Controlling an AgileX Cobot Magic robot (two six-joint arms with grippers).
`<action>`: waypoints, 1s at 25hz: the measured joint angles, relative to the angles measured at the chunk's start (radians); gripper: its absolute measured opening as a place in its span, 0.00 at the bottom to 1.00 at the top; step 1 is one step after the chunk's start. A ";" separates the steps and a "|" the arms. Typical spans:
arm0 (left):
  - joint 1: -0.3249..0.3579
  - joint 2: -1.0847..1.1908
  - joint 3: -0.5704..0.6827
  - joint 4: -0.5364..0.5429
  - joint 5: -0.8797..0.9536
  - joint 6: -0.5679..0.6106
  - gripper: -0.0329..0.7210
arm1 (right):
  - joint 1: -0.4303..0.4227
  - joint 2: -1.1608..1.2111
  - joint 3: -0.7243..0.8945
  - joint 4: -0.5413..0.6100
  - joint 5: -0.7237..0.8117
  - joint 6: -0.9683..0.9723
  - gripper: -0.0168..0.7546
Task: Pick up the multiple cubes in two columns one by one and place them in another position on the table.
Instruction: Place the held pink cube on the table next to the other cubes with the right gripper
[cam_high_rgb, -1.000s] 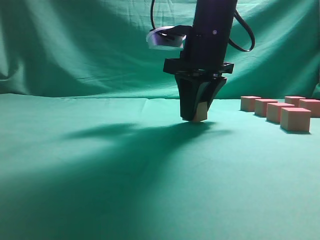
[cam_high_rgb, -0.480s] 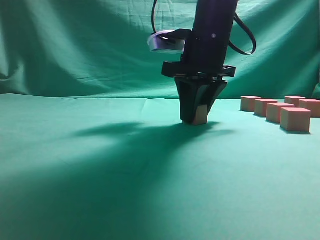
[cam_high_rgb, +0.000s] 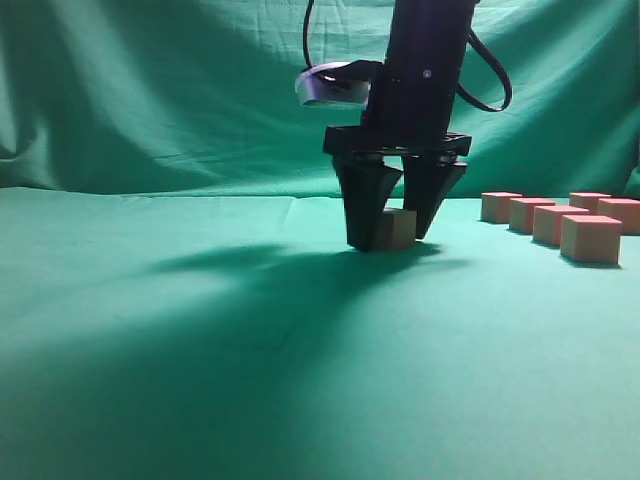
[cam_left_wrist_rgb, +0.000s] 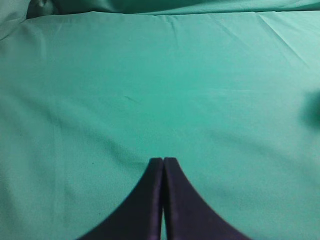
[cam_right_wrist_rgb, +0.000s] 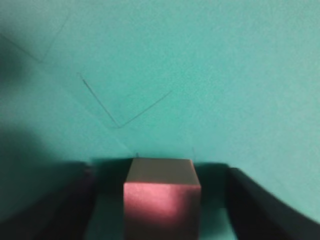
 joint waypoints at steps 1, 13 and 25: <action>0.000 0.000 0.000 0.000 0.000 0.000 0.04 | 0.000 0.000 0.000 0.000 0.000 0.000 0.72; 0.000 0.000 0.000 0.000 0.000 0.000 0.04 | 0.000 -0.063 -0.118 -0.005 0.117 0.010 0.89; 0.000 0.000 0.000 0.000 0.000 0.000 0.04 | 0.000 -0.257 -0.273 -0.204 0.278 0.255 0.81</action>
